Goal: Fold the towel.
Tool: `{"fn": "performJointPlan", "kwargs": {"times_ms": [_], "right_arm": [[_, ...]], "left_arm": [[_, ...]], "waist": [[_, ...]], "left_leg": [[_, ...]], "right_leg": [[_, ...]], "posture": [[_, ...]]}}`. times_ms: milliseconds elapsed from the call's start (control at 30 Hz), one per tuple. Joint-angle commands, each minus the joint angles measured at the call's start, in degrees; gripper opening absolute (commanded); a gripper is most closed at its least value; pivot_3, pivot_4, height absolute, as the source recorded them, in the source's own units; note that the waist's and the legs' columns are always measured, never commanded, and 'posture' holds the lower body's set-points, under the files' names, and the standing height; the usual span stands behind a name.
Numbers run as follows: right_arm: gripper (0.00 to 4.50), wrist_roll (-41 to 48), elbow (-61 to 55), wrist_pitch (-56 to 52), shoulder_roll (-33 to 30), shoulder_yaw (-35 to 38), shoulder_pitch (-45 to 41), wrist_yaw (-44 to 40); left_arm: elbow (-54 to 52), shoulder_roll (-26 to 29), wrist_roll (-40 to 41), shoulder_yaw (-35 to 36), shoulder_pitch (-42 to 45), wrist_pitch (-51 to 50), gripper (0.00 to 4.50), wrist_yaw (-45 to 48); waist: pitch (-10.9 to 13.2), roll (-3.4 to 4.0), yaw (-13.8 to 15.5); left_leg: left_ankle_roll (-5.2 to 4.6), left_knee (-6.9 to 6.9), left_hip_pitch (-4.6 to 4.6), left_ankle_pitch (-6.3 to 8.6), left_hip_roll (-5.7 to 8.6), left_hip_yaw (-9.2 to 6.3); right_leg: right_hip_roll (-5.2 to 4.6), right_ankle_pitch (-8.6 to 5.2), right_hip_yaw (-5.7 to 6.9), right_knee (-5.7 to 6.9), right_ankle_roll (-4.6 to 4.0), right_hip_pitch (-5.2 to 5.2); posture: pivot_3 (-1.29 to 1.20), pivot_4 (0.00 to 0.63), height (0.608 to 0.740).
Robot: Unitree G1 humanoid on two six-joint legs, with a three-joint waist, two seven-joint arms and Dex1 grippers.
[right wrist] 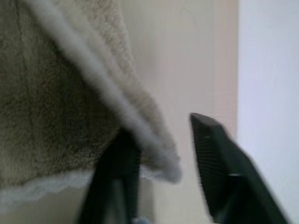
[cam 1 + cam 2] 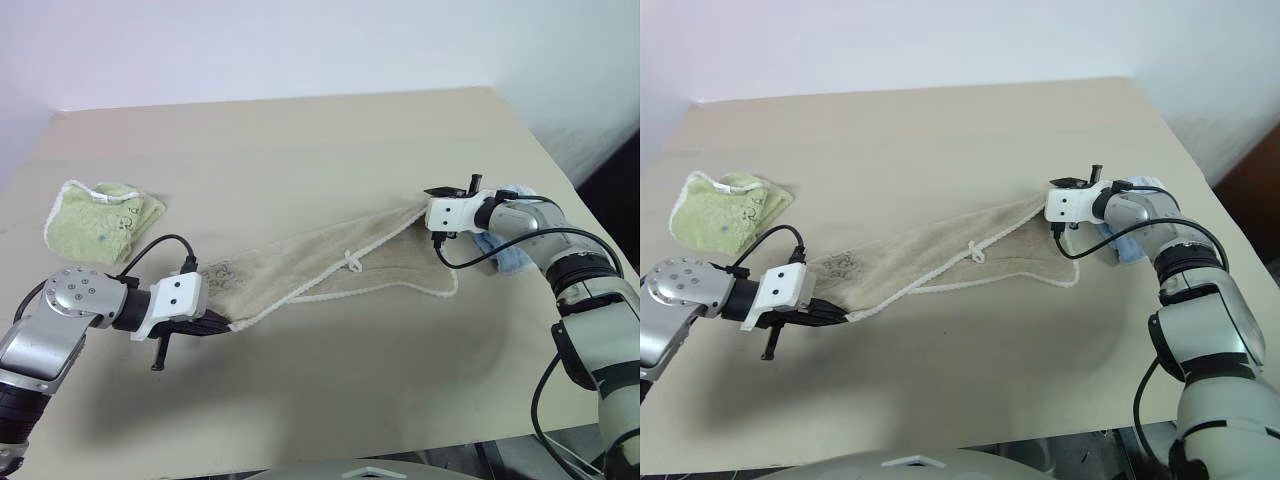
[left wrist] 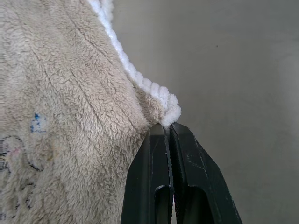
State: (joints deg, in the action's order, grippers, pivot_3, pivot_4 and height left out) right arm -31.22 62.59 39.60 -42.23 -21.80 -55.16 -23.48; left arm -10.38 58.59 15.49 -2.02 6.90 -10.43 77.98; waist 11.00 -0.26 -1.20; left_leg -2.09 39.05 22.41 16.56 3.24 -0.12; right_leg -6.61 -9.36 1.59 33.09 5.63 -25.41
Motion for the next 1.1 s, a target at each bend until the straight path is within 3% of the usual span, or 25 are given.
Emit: {"fn": "performJointPlan", "kwargs": {"times_ms": [33, 367, 567, 700, 900, 1100], "right_arm": [[0.31, 1.66, -2.55, 0.94, -1.96, 1.77, 0.58, -0.37], [0.05, 4.16, -6.53, 0.14, -3.83, 3.43, 2.79, -1.93], [0.05, 5.89, -8.63, -2.03, -5.08, 5.81, 2.71, -1.80], [0.05, 11.13, -11.15, -5.74, -5.02, 9.99, 1.44, -4.62], [0.05, 13.16, -11.24, -8.89, -5.99, 12.55, -4.29, -6.62], [0.05, 17.46, -12.98, -10.53, -8.95, 16.01, -8.26, -10.90]], "left_arm": [[-0.45, 0.61, -0.23, 0.91, 0.74, 1.04, 0.00, -0.22], [2.43, -1.06, -1.29, -0.78, 3.88, 2.48, 0.00, -0.56], [5.99, -5.77, 2.73, 3.24, 9.71, -1.57, 0.00, -5.72], [16.04, -13.00, 5.66, 11.08, 22.00, -6.55, 0.00, -19.95], [36.12, -16.94, 3.18, 16.82, 40.30, -3.90, 0.00, -35.69], [40.26, -15.12, 4.27, 17.57, 45.70, -1.07, 0.00, -33.53]], "waist": [[0.00, 0.00, 0.01], [0.00, 0.00, 0.01], [0.01, -0.01, 0.29], [0.06, -0.10, 0.47], [0.07, -0.10, -0.12], [0.08, -0.11, 0.19]], "left_leg": [[0.00, 0.00, 0.00, 0.00, 0.00, 0.00], [0.00, 0.02, -0.01, -0.01, 0.00, 0.00], [0.00, 0.05, -0.01, -0.01, 0.00, -0.01], [0.02, 0.11, -0.01, -0.03, 0.02, -0.03], [0.10, 0.08, -0.02, -0.08, 0.04, -0.05], [0.13, 0.01, 0.05, -0.09, 0.04, -0.03]], "right_leg": [[0.00, 0.00, 0.00, 0.01, 0.00, 0.00], [0.00, 0.00, 0.00, 0.03, 0.00, 0.00], [0.00, 0.00, 0.01, 0.03, 0.01, 0.02], [-0.02, 0.10, 0.02, 0.07, 0.18, 0.03], [0.01, 0.12, 0.05, 0.11, 0.22, 0.03], [0.00, 0.12, 0.05, 0.09, 0.22, 0.00]], "posture": [[0.00, 0.150, 0.728], [0.00, 0.150, 0.728], [0.00, 0.150, 0.728], [0.00, 0.150, 0.728], [0.00, 0.150, 0.728], [0.00, 0.150, 0.728]]}}
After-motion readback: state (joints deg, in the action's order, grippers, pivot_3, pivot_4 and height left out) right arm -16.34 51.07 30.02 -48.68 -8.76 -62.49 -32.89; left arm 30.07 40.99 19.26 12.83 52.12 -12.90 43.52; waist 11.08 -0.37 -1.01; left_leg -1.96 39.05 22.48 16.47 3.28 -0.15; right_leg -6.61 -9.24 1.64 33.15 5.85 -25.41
